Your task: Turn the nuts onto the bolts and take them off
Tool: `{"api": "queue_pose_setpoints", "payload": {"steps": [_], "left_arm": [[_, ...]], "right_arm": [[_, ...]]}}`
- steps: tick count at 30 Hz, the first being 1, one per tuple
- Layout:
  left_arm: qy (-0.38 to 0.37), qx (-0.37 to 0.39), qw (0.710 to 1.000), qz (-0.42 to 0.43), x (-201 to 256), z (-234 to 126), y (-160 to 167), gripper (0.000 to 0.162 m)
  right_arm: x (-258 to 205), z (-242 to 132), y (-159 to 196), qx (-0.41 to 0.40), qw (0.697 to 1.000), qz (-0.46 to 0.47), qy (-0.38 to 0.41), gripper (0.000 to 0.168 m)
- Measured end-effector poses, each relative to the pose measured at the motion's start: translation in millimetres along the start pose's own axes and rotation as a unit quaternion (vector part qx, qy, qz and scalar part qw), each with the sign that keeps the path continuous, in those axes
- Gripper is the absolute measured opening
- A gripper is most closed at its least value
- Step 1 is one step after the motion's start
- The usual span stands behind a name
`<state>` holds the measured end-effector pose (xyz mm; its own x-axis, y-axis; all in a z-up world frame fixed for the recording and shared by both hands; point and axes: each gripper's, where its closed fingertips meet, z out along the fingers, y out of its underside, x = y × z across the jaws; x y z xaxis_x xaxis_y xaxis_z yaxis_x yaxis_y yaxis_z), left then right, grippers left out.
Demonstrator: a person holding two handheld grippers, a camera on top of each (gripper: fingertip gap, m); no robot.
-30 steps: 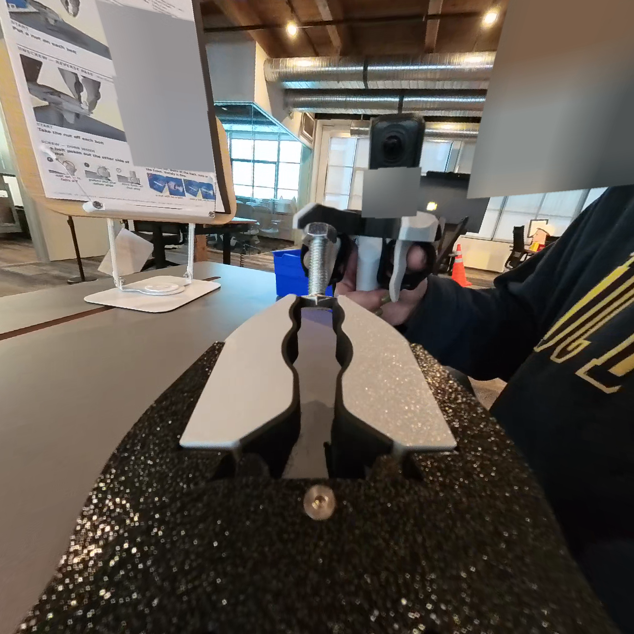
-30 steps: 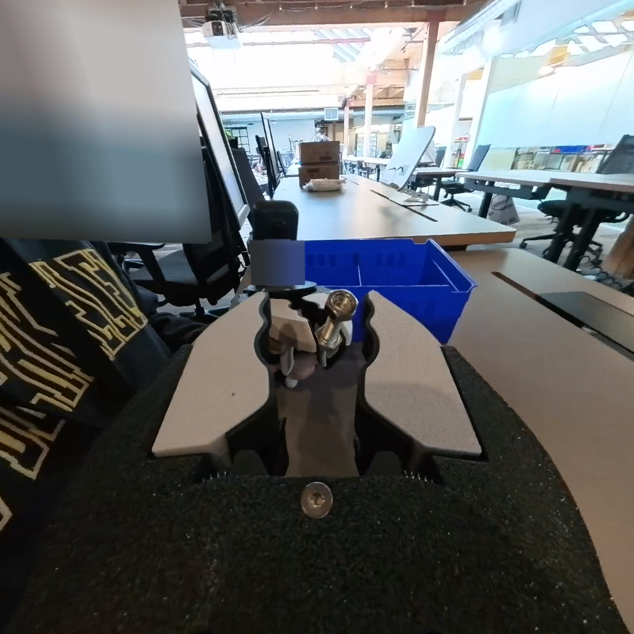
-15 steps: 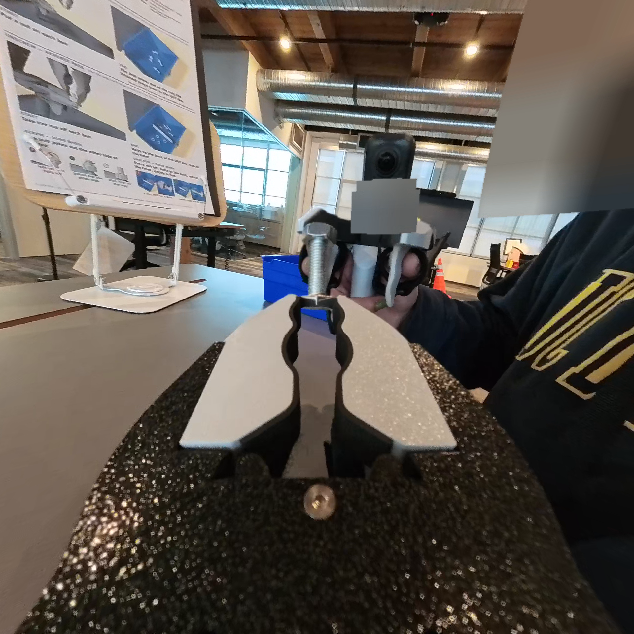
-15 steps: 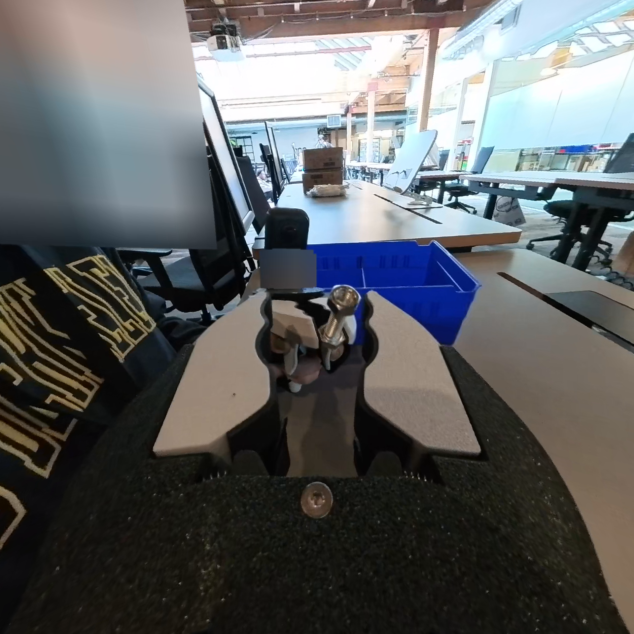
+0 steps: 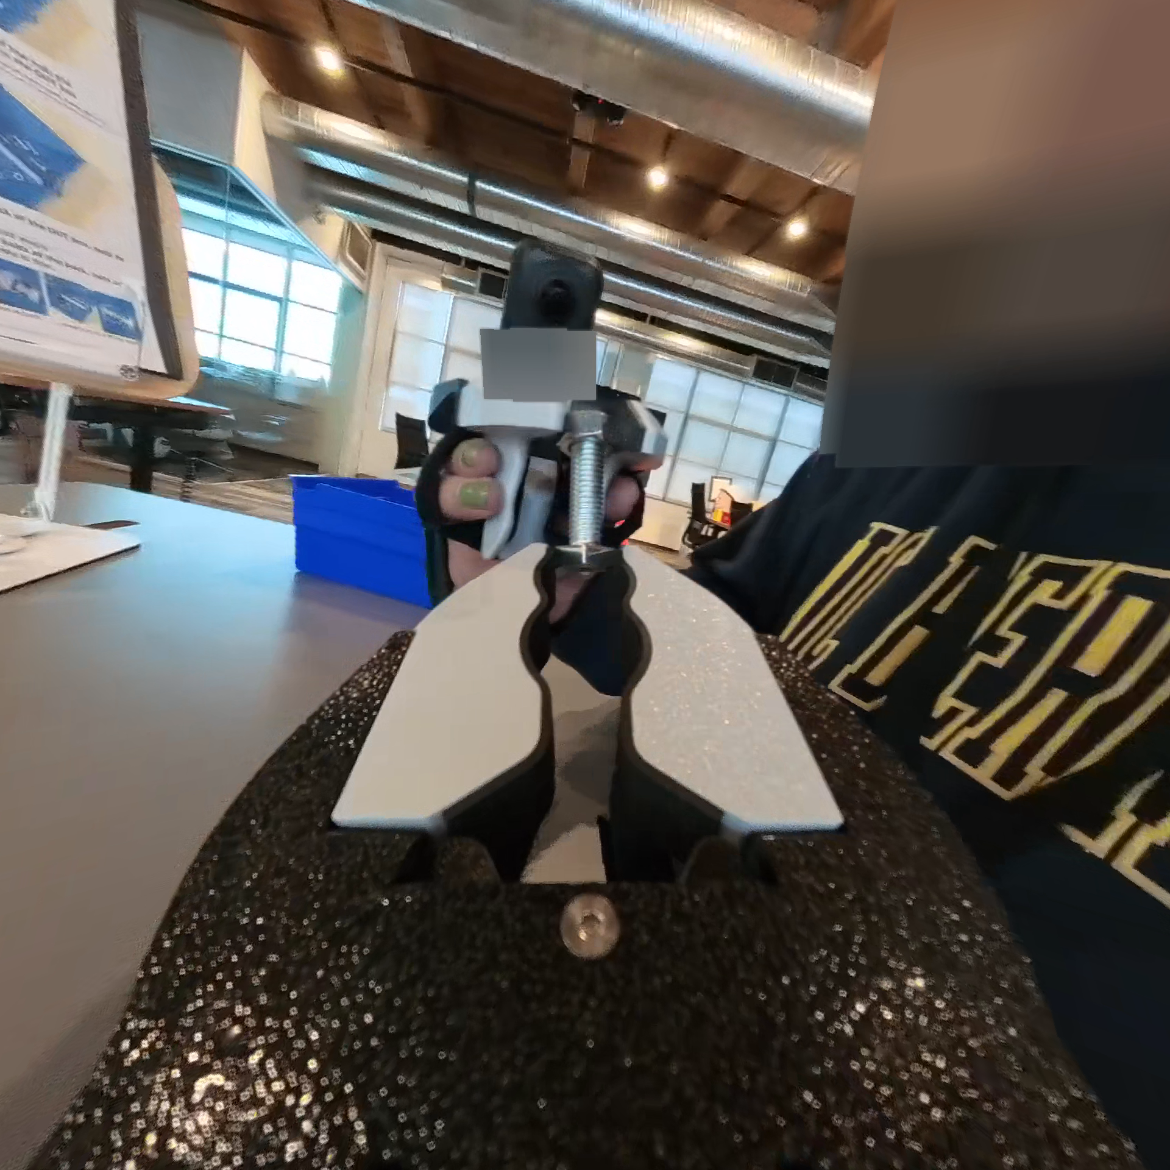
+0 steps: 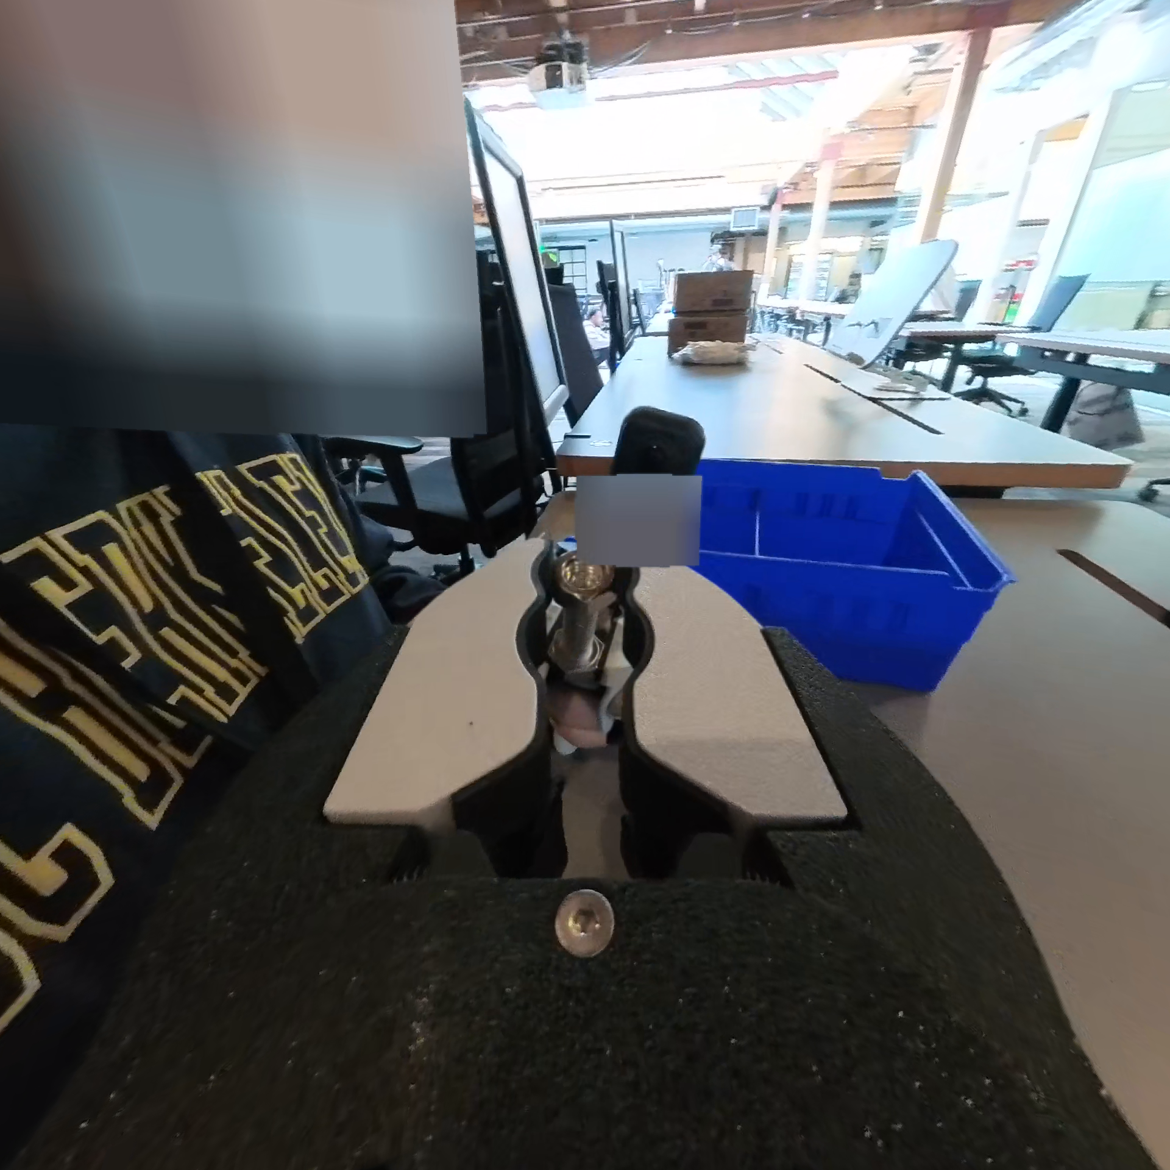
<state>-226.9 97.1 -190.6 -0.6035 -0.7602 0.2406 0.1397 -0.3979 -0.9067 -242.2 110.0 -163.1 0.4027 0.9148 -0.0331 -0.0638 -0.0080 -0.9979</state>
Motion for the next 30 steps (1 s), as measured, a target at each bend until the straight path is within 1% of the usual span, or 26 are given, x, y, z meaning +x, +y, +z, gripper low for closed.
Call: {"api": "queue_pose_setpoints", "payload": {"steps": [2, 5, 8, 10, 12, 14, 16, 17, 21, 22, 23, 24, 26, 27, 28, 29, 30], "left_arm": [[0.007, 0.002, 1.0, -0.003, 2, 0, -1, 0.017], [-0.011, 0.0, 1.0, 0.008, 1, -3, 0, 0.016], [-0.071, -0.006, 0.996, 0.048, -5, -3, -1, 0.016], [-0.134, -0.017, 0.988, 0.081, -18, -2, 4, 0.016], [-0.203, -0.042, 0.971, 0.119, -31, -4, 8, 0.017], [-0.284, -0.092, 0.938, 0.176, -46, -7, 15, 0.017], [-0.337, -0.134, 0.904, 0.228, -54, -9, 19, 0.016], [-0.346, -0.141, 0.897, 0.237, -56, -10, 21, 0.017], [-0.339, -0.135, 0.908, 0.208, -59, -11, 25, 0.016], [-0.336, -0.134, 0.91, 0.203, -59, -10, 25, 0.016], [-0.333, -0.134, 0.912, 0.201, -60, -11, 25, 0.016], [-0.325, -0.132, 0.916, 0.195, -60, -9, 25, 0.017], [-0.294, -0.116, 0.933, 0.171, -55, -5, 25, 0.016], [-0.277, -0.107, 0.942, 0.155, -53, -3, 26, 0.016], [-0.259, -0.097, 0.951, 0.137, -51, -1, 26, 0.017], [-0.242, -0.085, 0.959, 0.12, -49, 0, 25, 0.017], [-0.224, -0.073, 0.966, 0.106, -46, 2, 24, 0.017]], "right_arm": [[-1, 1, 0, -0.002, 1.0, 0.003, -0.005, 0.018], [3, 1, 0, -0.008, 1.0, 0.025, 0.012, 0.019], [15, -1, 1, -0.007, 0.996, 0.054, 0.069, 0.019], [28, -4, 4, -0.006, 0.987, 0.087, 0.137, 0.019], [42, -9, 11, -0.009, 0.968, 0.121, 0.218, 0.018], [54, -16, 21, -0.01, 0.943, 0.149, 0.298, 0.018], [60, -22, 27, 0.008, 0.926, 0.16, 0.342, 0.018], [61, -24, 29, 0.014, 0.921, 0.165, 0.352, 0.018], [63, -29, 33, 0.023, 0.917, 0.177, 0.357, 0.018], [63, -30, 32, 0.027, 0.918, 0.175, 0.354, 0.026], [64, -32, 28, 0.036, 0.92, 0.167, 0.354, 0.047], [64, -35, 21, 0.053, 0.923, 0.146, 0.352, 0.054], [59, -41, 9, 0.077, 0.935, 0.087, 0.334, 0.053], [54, -39, 8, 0.075, 0.945, 0.07, 0.31, 0.052], [49, -37, 9, 0.068, 0.955, 0.066, 0.28, 0.05], [41, -33, 10, 0.063, 0.968, 0.066, 0.234, 0.046], [35, -32, 11, 0.061, 0.974, 0.075, 0.202, 0.045]]}}
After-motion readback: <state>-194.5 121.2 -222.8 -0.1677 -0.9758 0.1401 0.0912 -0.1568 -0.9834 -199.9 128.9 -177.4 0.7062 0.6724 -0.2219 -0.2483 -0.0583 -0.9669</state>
